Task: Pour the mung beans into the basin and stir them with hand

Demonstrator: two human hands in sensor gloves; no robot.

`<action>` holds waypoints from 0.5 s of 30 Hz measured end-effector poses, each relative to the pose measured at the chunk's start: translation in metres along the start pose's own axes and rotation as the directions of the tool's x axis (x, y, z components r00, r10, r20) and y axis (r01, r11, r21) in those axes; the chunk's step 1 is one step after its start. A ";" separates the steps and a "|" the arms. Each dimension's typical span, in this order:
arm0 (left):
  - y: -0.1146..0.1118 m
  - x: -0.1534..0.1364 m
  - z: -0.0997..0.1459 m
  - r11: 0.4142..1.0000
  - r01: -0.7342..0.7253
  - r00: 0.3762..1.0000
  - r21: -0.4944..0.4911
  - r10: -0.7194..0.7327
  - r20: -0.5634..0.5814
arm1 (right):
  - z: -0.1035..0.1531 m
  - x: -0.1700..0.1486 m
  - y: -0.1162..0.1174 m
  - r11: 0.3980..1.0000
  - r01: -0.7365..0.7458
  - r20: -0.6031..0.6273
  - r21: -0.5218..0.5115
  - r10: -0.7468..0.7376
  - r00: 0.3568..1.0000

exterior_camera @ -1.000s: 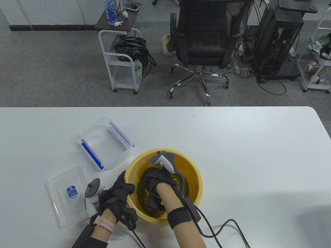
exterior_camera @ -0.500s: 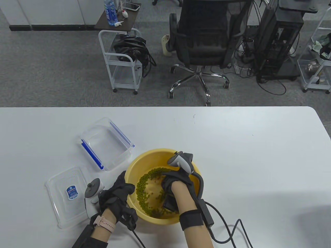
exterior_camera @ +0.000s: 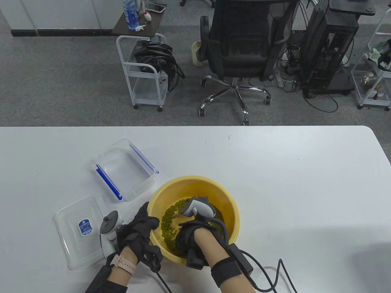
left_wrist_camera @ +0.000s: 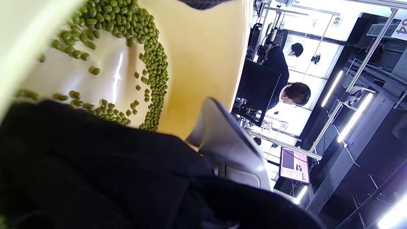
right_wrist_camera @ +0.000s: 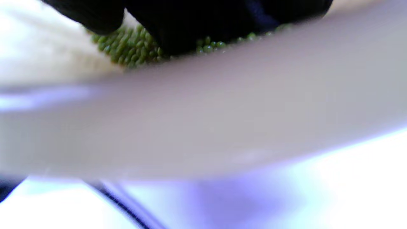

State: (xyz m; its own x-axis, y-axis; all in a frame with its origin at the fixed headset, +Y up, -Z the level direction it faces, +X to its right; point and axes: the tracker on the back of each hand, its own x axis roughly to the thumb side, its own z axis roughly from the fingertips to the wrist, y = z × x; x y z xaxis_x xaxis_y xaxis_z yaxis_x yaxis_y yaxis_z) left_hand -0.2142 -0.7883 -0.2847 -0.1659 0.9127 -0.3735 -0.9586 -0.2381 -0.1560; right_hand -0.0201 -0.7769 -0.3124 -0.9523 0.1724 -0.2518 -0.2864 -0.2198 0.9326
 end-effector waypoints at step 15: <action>0.000 -0.001 0.000 1.000 -0.009 1.000 0.011 0.009 0.009 | -0.007 0.000 -0.058 0.895 0.203 -0.029 -0.398 -0.234 0.972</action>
State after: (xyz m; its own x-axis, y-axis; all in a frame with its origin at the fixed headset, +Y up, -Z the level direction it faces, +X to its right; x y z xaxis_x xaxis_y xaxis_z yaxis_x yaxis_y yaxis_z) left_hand -0.2136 -0.7891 -0.2839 -0.1766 0.9135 -0.3665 -0.9597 -0.2426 -0.1422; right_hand -0.0041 -0.7711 -0.3687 -0.8616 0.1906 -0.4704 -0.4917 -0.5434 0.6804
